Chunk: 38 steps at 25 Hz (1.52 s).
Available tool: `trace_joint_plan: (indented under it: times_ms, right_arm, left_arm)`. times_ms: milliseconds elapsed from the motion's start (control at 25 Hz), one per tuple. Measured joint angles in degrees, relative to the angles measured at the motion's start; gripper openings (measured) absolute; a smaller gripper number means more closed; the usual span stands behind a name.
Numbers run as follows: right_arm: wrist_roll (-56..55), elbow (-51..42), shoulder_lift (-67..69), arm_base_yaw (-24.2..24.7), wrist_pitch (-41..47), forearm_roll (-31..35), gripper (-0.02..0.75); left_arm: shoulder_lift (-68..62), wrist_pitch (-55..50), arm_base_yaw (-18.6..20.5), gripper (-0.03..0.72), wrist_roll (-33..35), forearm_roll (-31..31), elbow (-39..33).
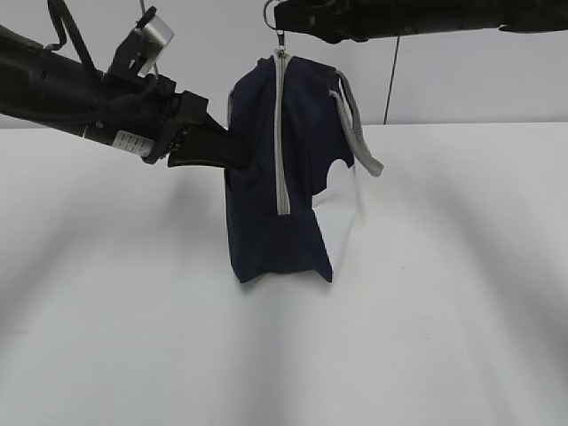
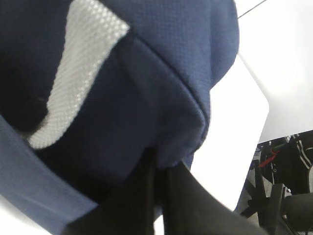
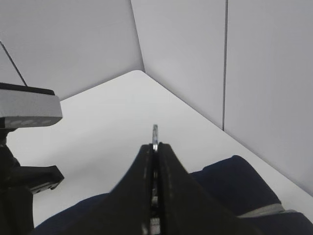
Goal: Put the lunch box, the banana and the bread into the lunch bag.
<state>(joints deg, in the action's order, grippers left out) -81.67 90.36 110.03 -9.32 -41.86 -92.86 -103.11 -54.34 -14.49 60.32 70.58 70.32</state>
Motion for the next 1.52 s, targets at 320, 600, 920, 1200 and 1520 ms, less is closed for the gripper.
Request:
trace_joint_plan:
  times_ms: [320, 600, 920, 1200, 1520]
  right_arm:
    - [-3.8, 1.0, -1.8, 0.3, -3.9, -5.1, -0.016]
    - [-10.1, 1.4, -3.9, 0.3, -2.7, -13.1, -0.016]
    - [-15.3, 1.4, -3.5, 0.3, 0.2, -14.9, -0.016]
    - [-14.6, 2.2, -1.4, 0.3, 4.0, -13.5, -0.016]
    - [-14.3, 5.5, 2.8, 0.3, 6.3, -9.8, -0.016]
  left_arm:
    - [0.0, 0.0, 0.1, 0.002, -0.4, -0.4, 0.0]
    - [0.0, 0.2, 0.1, 0.002, -0.4, -0.7, 0.0]
    - [0.0, -0.1, 0.1, 0.002, -0.4, -0.8, 0.0]
    - [0.0, -0.5, 0.1, 0.002, -1.2, -2.4, 0.0]
    - [0.0, -0.5, 0.1, 0.002, -2.8, -4.7, 0.0]
